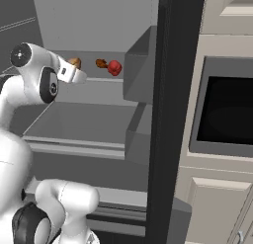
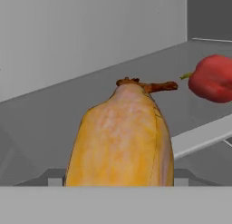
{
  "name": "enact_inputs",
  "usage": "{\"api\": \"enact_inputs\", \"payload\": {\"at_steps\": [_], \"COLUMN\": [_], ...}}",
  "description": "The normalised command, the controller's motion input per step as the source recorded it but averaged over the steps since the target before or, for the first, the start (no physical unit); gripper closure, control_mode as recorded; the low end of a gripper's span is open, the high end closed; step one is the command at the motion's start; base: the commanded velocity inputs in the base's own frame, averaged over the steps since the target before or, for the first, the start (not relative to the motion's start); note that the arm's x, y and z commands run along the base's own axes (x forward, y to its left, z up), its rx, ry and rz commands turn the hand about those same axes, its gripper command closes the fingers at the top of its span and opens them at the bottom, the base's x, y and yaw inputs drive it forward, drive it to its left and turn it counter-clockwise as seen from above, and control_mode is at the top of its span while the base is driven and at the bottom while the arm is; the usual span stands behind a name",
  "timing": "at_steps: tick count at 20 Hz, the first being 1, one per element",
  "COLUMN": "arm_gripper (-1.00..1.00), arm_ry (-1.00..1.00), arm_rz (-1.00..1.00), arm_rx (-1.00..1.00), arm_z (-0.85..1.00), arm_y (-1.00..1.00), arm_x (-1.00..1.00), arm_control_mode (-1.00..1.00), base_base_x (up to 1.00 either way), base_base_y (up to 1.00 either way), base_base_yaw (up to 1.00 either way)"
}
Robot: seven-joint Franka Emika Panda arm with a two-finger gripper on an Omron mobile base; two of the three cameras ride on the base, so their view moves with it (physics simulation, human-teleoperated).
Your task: Place one bell pepper and one chicken drumstick in each tupperware on the nearby counter, to pack two identical lunches.
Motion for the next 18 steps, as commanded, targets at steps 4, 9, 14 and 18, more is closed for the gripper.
{"api": "enact_inputs", "payload": {"at_steps": [4, 9, 14, 18], "arm_gripper": [1.00, 1.00, 1.00, 1.00], "arm_ry": [0.00, 0.00, 0.00, 0.00], "arm_rz": [0.13, 0.11, 0.12, 0.04], "arm_rx": [0.00, 0.00, -0.02, -0.04], "arm_z": [0.27, 0.06, 0.00, 0.00], "arm_y": [-0.13, -0.07, 0.00, 0.00], "arm_x": [-0.89, -0.76, -0.71, -0.43], "arm_control_mode": [-1.00, -1.00, -1.00, 1.00], "base_base_x": [0.00, 0.00, 0.00, -0.50], "base_base_y": [0.00, 0.00, 0.00, 0.00], "base_base_yaw": [0.00, 0.00, 0.00, 0.02]}}
